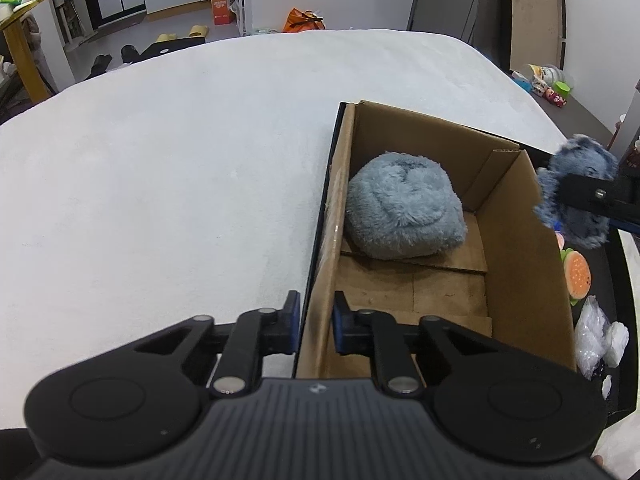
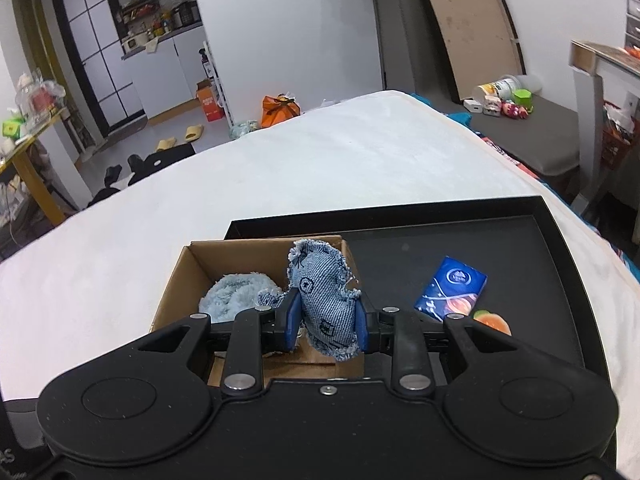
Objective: Organize soft objects
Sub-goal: 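Carry the denim plush toy with the right gripper into the box, then open the right gripper beside the grey ball and withdraw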
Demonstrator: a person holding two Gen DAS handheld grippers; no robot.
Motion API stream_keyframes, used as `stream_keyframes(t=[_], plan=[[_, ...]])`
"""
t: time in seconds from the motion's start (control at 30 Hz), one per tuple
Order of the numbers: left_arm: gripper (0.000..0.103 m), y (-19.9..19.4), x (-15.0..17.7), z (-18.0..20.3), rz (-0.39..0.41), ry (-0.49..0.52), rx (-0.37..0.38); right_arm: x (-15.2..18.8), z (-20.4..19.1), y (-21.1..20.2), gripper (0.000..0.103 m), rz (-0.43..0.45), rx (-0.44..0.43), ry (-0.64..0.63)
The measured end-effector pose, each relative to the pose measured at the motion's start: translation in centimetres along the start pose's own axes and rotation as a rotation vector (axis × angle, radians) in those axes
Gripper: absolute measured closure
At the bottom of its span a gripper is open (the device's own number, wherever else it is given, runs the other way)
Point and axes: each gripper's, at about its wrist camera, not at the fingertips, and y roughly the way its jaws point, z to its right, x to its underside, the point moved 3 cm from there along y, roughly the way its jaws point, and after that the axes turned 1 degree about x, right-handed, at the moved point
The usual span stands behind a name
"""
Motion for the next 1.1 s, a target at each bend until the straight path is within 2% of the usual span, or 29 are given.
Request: stream_keyframes(t=[0.47,0.7,0.77,0.83,0.87,0.93,1.03,1.1], plan=[[0.091,-0.1,-0.2,-0.3,-0.001,-0.02,0.023,-1.9,-1.7,1.0,0.073,0.021,0.01,-0.064],[0.087,-0.1,-0.5,-0.2,-0.02,-0.01,0.014,-0.8,-0.8,0.8,0.071,-0.029,0.003,-0.03],[0.087,-0.1,-0.5,-0.1,-0.024,-0.009,0.018,-0.4,-0.5,0.6,0.065,-0.041,0.007,-0.02],[0.086,-0.2,-0.5,-0.1,-0.029,-0.009,0.015,-0.1,-0.2,0.4,0.052,-0.046,0.008,-0.007],[0.086,-0.2,-0.5,-0.1,-0.032,-0.009,0.014,0.1,-0.1,0.2,0.049,-0.047,0.013,-0.006],[0.08,-0.2,-0.5,-0.1,-0.035,-0.014,0.014,0.4,0.2,-0.3,0.035,-0.047,0.036,-0.006],[0.068,-0.3,-0.4,0.2,-0.038,-0.003,0.01,0.9,0.9,-0.8,0.031,-0.052,0.054,0.001],[0.063,-0.4,-0.4,0.3,-0.033,0.003,0.009,1.2,1.6,-1.0,0.027,-0.058,0.055,0.017]])
